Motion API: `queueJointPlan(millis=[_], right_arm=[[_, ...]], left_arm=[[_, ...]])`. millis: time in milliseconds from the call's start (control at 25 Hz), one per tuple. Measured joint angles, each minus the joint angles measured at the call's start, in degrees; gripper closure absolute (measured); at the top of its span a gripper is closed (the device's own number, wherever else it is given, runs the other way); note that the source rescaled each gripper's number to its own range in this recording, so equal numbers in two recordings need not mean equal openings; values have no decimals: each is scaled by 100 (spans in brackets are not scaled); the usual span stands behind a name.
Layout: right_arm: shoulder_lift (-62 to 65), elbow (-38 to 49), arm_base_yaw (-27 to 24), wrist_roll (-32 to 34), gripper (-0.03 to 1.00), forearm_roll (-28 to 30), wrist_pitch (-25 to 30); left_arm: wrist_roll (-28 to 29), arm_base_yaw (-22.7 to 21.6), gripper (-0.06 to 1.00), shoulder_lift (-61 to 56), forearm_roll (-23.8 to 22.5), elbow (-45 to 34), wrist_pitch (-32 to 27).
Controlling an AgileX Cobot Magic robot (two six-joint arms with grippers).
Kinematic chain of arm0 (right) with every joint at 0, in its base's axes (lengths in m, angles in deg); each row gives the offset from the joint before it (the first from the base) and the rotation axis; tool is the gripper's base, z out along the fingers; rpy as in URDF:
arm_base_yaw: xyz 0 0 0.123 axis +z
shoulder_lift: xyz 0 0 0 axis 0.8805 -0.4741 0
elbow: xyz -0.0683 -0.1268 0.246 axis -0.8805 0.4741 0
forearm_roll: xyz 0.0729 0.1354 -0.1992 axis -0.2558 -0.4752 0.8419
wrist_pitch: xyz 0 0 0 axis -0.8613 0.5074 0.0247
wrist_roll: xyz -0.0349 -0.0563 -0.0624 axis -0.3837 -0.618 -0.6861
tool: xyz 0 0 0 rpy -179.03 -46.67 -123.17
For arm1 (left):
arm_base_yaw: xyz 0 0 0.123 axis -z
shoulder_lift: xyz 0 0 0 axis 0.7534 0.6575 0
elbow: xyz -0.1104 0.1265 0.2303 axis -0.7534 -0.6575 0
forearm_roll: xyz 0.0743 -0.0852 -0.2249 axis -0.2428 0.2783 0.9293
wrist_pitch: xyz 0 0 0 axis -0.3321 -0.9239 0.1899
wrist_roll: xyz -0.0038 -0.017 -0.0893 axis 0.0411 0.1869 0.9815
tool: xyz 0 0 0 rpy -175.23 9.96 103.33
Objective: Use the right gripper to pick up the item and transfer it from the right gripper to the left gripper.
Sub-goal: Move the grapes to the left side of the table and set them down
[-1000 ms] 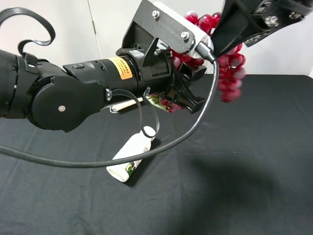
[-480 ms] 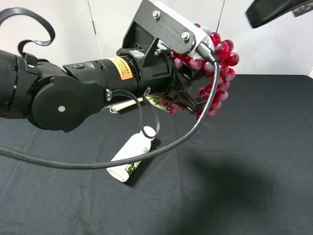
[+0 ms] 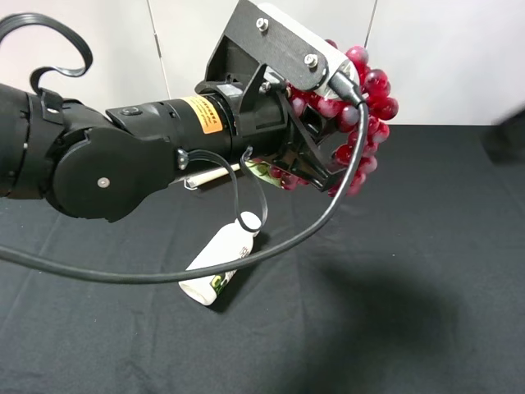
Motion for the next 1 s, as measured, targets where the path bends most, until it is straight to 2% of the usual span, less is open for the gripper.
queueJointPlan(millis=[320, 600, 760, 1000], right_arm=[[1290, 1199, 0, 169, -3, 72, 6], [2083, 1919, 0, 456, -3, 749, -14], [2503, 2321, 0, 667, -3, 1177, -383], [3041, 2983, 0, 616, -3, 1257, -983]], left_arm=[[0, 0, 92, 0, 0, 0, 0], [0, 0, 93, 0, 0, 0, 0], [0, 0, 93, 0, 0, 0, 14], [0, 0, 93, 0, 0, 0, 14]])
